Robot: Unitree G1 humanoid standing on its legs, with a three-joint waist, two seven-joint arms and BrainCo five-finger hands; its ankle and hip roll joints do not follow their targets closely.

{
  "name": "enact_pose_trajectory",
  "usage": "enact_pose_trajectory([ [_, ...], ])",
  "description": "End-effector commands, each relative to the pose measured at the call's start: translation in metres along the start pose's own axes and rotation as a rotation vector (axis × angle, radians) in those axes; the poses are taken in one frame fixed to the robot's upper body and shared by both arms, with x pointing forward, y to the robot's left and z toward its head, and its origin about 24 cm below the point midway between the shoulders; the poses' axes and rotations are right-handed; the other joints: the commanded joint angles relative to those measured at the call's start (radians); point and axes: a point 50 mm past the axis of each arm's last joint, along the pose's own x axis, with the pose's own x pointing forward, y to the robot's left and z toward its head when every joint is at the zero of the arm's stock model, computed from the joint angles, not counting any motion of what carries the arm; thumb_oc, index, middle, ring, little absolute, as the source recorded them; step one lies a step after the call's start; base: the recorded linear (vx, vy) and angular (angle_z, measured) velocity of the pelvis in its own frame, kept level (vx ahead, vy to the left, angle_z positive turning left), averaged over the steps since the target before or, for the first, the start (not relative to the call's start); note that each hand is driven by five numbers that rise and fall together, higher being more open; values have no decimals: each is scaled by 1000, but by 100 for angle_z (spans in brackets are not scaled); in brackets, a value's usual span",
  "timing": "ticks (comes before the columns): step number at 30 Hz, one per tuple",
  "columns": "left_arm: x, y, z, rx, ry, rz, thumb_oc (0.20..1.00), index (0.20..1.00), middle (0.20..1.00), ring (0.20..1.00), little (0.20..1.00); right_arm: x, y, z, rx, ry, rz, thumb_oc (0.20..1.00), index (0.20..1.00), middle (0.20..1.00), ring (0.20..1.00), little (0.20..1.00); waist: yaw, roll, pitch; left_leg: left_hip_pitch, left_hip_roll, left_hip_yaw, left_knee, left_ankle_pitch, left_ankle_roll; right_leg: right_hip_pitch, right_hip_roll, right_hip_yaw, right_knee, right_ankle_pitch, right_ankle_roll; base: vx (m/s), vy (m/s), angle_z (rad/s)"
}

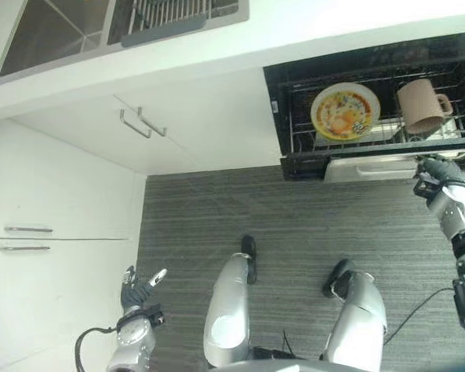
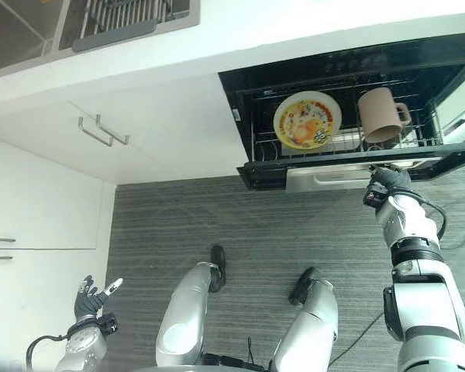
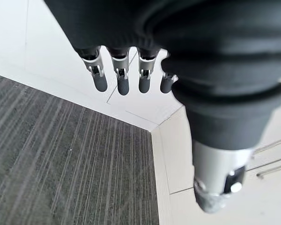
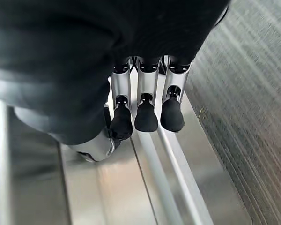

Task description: Place the dishes in the dishwasher.

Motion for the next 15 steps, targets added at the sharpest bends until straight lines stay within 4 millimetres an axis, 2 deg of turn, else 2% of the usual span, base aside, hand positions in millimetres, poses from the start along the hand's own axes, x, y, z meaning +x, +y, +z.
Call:
enact_pose_trajectory([
  [1, 1, 23, 8, 98, -46, -4, 1000, 1000, 1000, 1000, 1000, 0, 10, 50, -41, -151, 26, 200, 200, 200, 200, 200, 36, -2, -34, 2, 63, -25, -54, 40, -69, 24, -93, 54, 62, -65, 89, 26, 35, 26],
  [7, -7, 34, -2, 108, -24, -16, 1000, 1000, 1000, 1000, 1000, -5, -13, 104, -108, -249, -80, 200, 200, 200, 200, 200, 76, 46, -23, -26, 36, -28, -44, 41, -65, -1, -142, 48, 126, -96, 87, 60, 36, 23],
  [10, -10, 46, -4, 114, -21, -18, 1000, 1000, 1000, 1000, 1000, -14, -25, 140, -140, -322, -137, 200, 200, 200, 200, 200, 100, 71, -19, -48, 22, -40, -31, 42, -63, -13, -172, 49, 164, -114, 91, 73, 26, 19],
  [15, -12, 64, -7, 131, -4, 0, 1000, 1000, 1000, 1000, 1000, -30, -39, 186, -140, -424, -234, 200, 200, 200, 200, 200, 131, 88, -21, -69, 16, -51, -19, 44, -64, -19, -197, 42, 197, -135, 91, 51, 8, 13],
])
